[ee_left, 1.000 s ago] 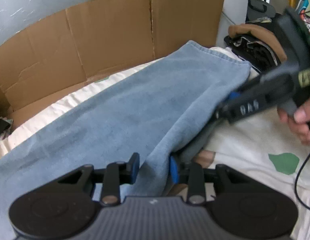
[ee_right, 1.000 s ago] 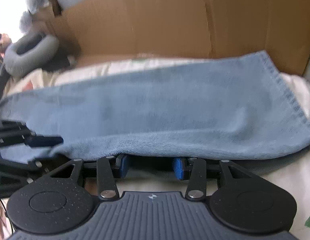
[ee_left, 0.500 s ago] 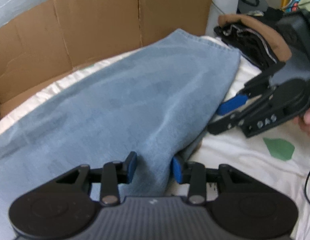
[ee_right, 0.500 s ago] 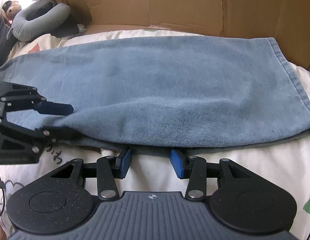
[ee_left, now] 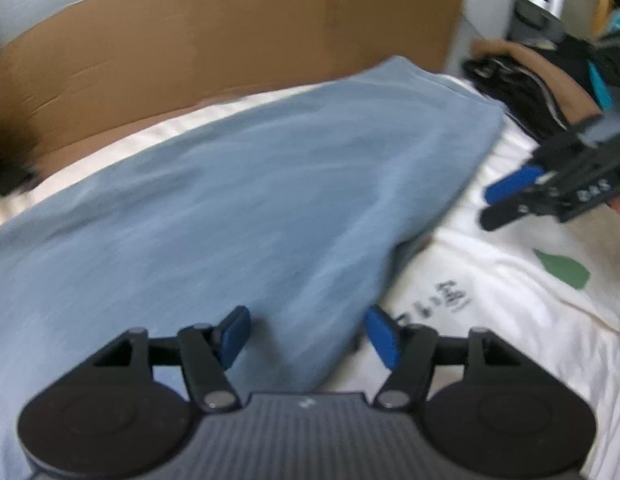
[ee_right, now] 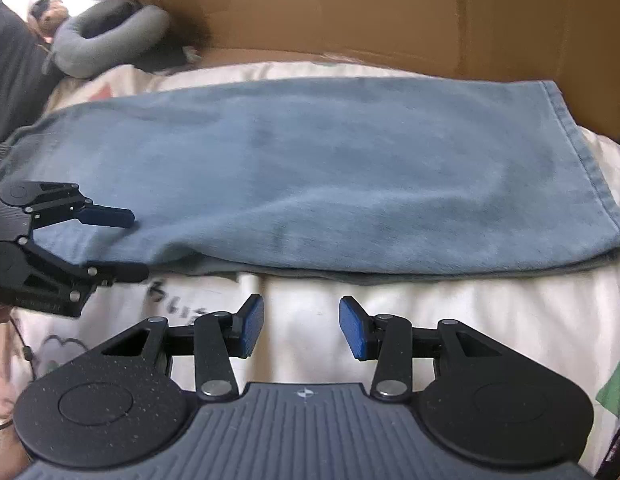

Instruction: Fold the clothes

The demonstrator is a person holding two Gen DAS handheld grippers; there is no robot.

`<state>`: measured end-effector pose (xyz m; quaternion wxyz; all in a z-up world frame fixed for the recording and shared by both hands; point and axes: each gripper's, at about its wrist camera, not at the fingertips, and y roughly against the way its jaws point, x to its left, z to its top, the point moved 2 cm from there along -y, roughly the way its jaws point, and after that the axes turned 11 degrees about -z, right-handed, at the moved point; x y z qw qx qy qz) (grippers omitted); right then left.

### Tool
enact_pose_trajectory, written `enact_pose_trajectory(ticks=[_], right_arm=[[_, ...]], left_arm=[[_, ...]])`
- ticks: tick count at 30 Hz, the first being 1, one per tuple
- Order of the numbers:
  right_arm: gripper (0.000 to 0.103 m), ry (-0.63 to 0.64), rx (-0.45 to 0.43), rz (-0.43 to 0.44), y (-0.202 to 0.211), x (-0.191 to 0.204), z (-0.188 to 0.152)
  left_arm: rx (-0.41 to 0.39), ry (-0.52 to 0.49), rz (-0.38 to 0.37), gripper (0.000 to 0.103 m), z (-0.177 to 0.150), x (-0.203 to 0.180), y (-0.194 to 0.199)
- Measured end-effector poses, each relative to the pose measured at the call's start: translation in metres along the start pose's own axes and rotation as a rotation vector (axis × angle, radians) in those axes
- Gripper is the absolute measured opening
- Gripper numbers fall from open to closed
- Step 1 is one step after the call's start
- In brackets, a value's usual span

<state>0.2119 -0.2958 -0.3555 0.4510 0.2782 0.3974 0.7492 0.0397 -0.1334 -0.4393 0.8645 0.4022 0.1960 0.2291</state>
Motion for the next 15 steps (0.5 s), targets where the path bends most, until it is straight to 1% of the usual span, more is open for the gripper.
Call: enact_pose_trajectory(ticks=[5,7,10,11,15], right_arm=[[0.049,0.035,-0.006,0.063,0.002,0.017,0.004],[0.049,0.061,0.002,0.086,-0.001,0.028,0.005],[0.049,0.103,0.015,0.122,-0.005,0.044,0.007],[0.049,0.124,0.022,0.135,-0.005,0.050,0.006],[0.049,0.225,0.042,0.170,-0.006,0.075,0.006]], left_arm=[[-0.009,0.069,0.136,0.074,-0.020,0.011,0.026],[-0.012,0.096,0.169,0.075,-0.026,0.015,0.035],[-0.022,0.104,0.218,0.084,-0.036,0.016,0.046],[-0.025,0.105,0.234,0.085,-0.039,0.017,0.049],[-0.001,0.150,0.283,0.086,-0.057,0.024,0.054]])
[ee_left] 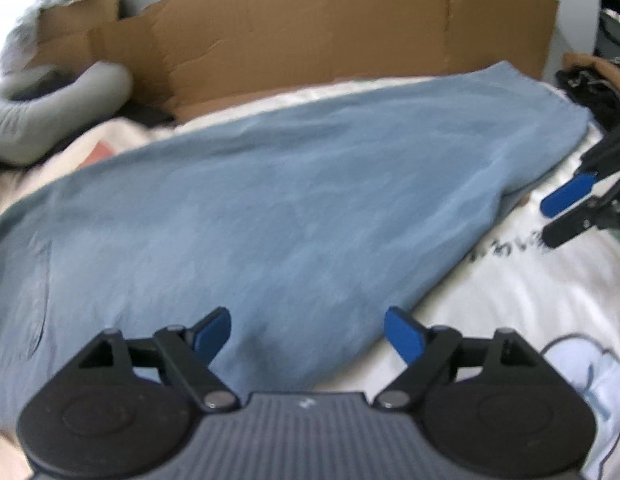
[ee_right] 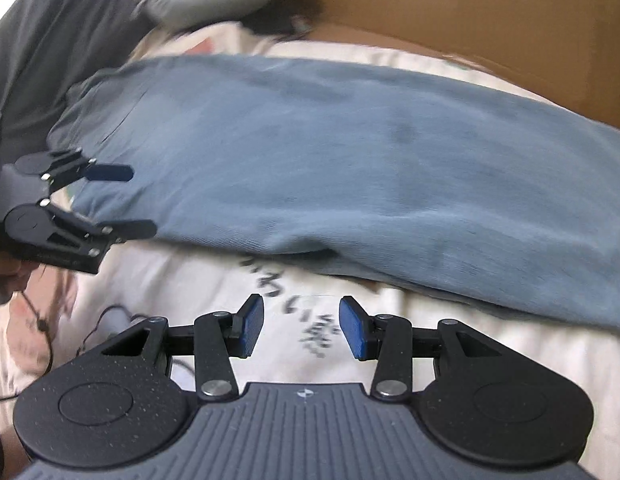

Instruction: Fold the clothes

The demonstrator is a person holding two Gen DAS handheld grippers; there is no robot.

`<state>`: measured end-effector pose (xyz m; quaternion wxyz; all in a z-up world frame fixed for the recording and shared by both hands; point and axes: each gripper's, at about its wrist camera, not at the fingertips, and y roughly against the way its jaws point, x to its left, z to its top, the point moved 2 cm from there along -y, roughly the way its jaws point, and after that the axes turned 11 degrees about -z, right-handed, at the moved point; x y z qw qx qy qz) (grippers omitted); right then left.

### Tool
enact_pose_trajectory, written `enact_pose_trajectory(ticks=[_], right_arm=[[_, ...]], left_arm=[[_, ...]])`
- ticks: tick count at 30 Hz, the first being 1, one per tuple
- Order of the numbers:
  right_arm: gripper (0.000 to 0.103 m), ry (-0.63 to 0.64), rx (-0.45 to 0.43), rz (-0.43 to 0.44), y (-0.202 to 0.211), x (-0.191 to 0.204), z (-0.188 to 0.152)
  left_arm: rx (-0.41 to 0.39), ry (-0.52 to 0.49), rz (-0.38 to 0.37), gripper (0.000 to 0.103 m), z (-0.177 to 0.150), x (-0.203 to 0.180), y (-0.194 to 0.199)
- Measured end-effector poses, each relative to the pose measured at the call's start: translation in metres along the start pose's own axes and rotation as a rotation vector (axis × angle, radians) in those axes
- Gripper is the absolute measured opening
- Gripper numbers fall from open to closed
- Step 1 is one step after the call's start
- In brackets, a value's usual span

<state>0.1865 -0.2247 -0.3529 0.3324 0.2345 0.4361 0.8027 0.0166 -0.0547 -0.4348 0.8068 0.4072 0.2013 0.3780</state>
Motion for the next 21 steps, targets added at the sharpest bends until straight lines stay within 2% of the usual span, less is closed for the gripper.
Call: enact_pose_trajectory(ticks=[5,8,10,13,16,21], right_arm=[[0.049,0.081,0.028,0.000,-0.004,0.020,0.014],[0.049,0.125,0.050,0.005,-0.007,0.030,0.023],[0.049,0.144,0.062,0.007,-0.011,0.036,0.028],[0.049,0.171,0.070,0.010,-0.015,0.045,0.033],[0.049,0.184,0.057,0.037,-0.019,0.057,0.040],[0.049,0.180,0.045,0.047,-0.027,0.071,0.047]], left_arm=[[0.035,0.030,0.074,0.087,-0.023,0.009,-0.003],[0.027,0.029,0.100,0.093,-0.029,0.012,-0.007],[0.015,0.033,0.114,0.093,-0.029,0.014,-0.008],[-0.025,0.078,0.123,0.089,-0.025,0.021,0.000],[-0.108,0.125,0.117,0.089,-0.019,0.028,0.018],[-0.160,0.182,0.132,0.089,-0.006,0.042,0.027]])
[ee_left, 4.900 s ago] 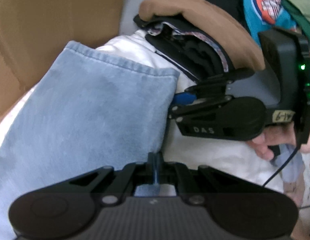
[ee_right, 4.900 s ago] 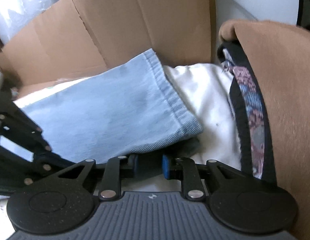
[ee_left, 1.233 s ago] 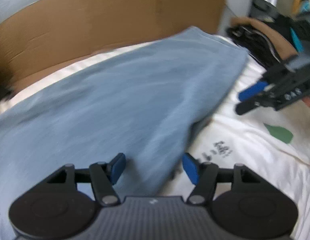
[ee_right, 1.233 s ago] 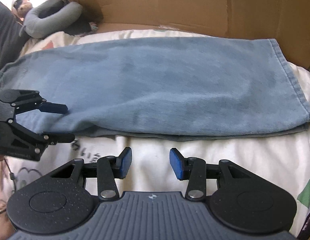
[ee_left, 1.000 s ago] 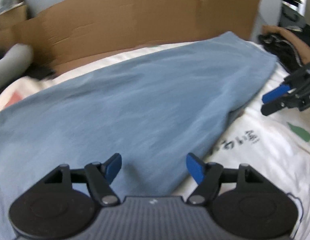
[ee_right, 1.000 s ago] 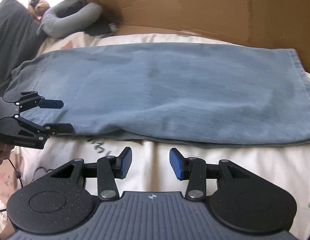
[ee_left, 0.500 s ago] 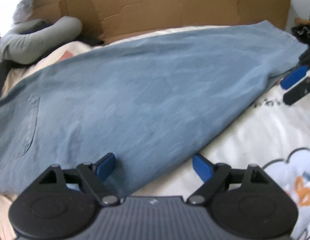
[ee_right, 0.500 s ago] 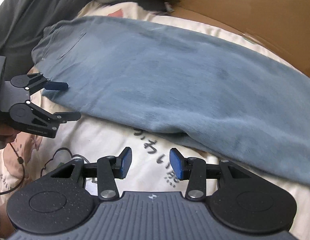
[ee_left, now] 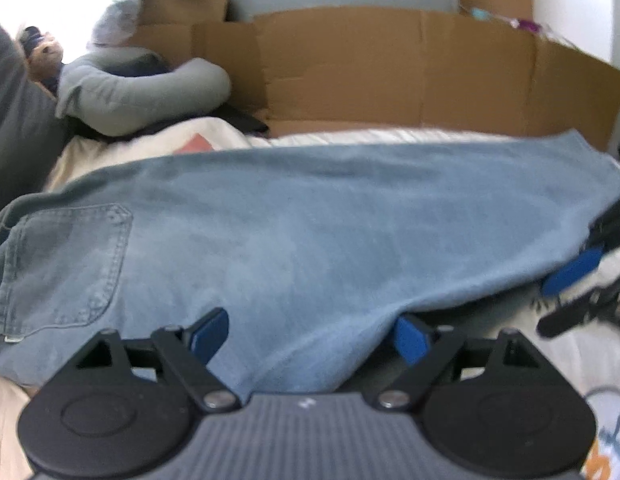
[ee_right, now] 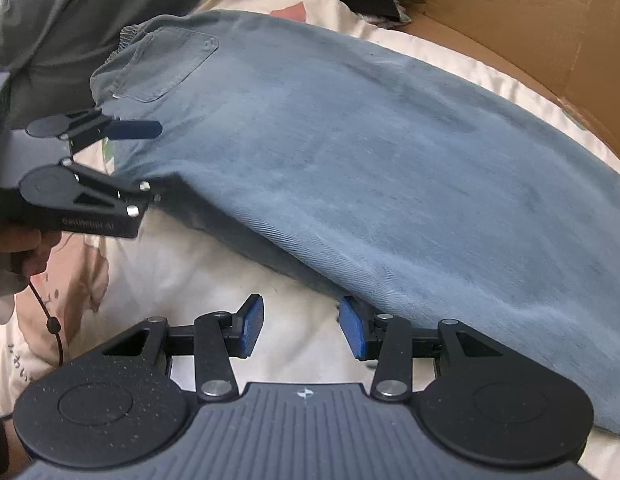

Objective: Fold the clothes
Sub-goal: 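Grasp the blue jeans at the crotch seam with the left gripper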

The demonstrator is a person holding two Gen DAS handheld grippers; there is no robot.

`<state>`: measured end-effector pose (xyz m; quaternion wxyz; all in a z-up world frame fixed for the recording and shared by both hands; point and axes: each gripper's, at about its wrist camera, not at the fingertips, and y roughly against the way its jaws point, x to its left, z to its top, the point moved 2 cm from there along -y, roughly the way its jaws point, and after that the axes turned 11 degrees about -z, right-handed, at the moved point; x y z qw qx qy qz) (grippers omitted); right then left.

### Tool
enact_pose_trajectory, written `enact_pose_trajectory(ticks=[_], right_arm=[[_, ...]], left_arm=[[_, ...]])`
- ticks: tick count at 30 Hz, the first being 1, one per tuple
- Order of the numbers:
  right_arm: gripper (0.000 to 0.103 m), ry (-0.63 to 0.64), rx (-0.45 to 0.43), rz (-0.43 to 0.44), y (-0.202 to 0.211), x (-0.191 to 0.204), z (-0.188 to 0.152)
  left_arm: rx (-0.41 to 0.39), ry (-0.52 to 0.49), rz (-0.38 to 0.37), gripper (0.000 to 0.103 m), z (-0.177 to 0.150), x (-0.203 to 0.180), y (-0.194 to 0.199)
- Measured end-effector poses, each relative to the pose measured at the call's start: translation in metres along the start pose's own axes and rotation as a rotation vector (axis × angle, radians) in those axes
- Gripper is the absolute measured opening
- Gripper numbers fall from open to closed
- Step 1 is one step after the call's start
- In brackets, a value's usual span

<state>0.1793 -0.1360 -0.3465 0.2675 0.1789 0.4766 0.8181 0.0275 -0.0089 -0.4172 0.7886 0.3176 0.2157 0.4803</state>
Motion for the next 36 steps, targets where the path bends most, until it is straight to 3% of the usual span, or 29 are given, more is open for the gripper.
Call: enact_pose_trajectory(ticks=[8,13,22,26,33,36], right_arm=[[0.049,-0.164,-0.051,-0.074,-0.017,-0.005,0.021],[0.049,-0.092,0.001,-0.116,-0.039,0.006,0.017],[0.049,-0.118,0.016,-0.103,-0.040,0.001,0.018],[0.049,-0.108,0.014,-0.105,-0.040,0.002,0.018],[0.049,-0.122,0.020,-0.104,-0.040,0.002,0.020],[0.049,-0.130,0.021,-0.101,-0.040,0.001,0.019]], left_arm=[[0.004,0.008,0.037,0.089,-0.005,0.004,-0.004],[0.021,-0.028,0.109,0.089,-0.016,0.007,0.001],[0.047,-0.012,0.260,0.090,-0.041,0.030,0.020],[0.035,0.070,0.307,0.094,-0.046,0.051,0.029],[-0.068,0.284,0.276,0.093,-0.038,0.068,0.040],[-0.042,0.357,0.255,0.090,-0.038,0.073,0.030]])
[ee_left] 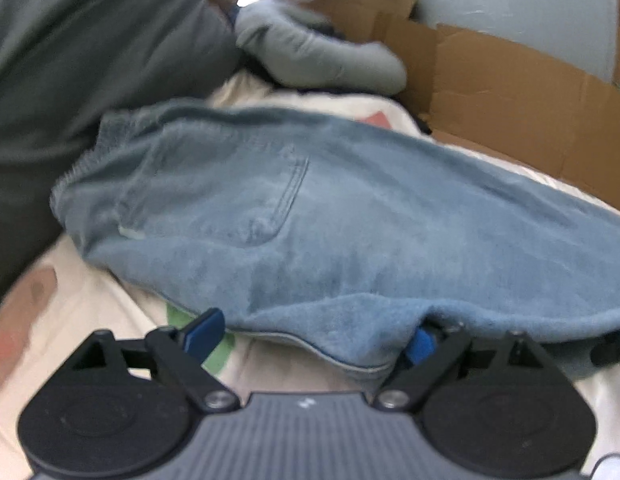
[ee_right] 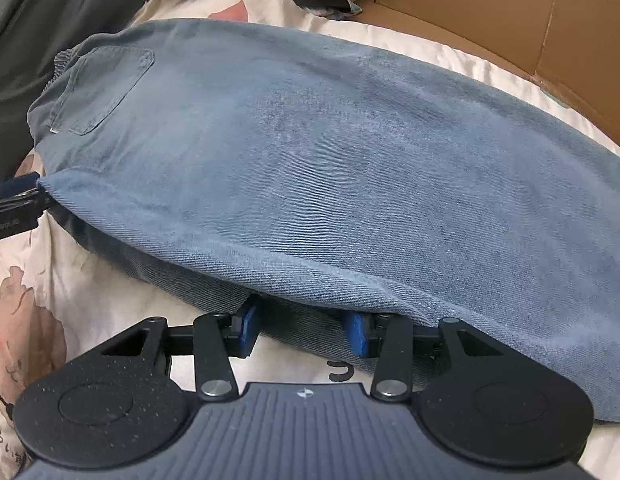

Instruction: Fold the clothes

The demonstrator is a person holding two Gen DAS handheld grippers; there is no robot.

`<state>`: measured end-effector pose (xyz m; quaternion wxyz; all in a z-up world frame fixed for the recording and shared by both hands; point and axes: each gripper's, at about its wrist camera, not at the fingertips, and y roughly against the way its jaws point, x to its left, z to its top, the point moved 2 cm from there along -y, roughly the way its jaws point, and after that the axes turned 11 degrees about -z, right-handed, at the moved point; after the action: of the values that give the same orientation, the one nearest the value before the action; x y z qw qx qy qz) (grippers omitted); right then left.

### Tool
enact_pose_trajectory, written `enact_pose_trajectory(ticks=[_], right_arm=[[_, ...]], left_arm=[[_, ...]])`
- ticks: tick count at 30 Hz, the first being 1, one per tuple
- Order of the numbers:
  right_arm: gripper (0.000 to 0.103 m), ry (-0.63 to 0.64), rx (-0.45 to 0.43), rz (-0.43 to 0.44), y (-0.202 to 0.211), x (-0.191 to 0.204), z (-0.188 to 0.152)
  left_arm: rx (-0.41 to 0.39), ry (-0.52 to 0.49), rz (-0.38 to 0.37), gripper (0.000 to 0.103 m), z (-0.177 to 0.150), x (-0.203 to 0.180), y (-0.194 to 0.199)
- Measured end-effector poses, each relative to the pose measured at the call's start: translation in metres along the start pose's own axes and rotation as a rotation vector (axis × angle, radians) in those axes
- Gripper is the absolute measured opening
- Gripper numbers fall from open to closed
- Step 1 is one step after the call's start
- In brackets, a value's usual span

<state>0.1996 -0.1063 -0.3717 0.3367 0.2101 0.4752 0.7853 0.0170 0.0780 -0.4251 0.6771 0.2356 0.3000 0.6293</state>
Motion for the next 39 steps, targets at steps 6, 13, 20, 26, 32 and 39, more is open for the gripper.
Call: enact_pose_trajectory(ticks=[6,13,20,26,32,39], right_arm=[[0.048,-0.050,0.016,0.024,0.005,-0.010,0.002],[0.048,-0.192,-0.004,0.073,0.035,-0.049,-0.021],[0.048,-0.318,-0.092,0.034,0.060,-0.095,-0.055],[0.048,-0.564,-0.151,-0.039,0.068,-0.143,-0.099],[0.048,-0.777,-0.211,-0.110,0.075,-0.193,-0.139],[0.049,-0.976,-0.306,-0.201,0.078,-0.253,-0.154]], left_arm=[[0.071,0.108,-0.002,0.083,-0.008,0.004,-0.014],[0.114,0.070,-0.030,0.061,-0.015,0.001,-0.010],[0.173,0.014,-0.083,0.027,-0.009,-0.009,-0.010],[0.248,-0.021,-0.121,0.018,0.004,-0.007,-0.006],[0.303,-0.075,-0.112,0.017,0.017,-0.011,-0.004],[0.407,-0.124,-0.120,0.017,0.031,-0.015,-0.012]])
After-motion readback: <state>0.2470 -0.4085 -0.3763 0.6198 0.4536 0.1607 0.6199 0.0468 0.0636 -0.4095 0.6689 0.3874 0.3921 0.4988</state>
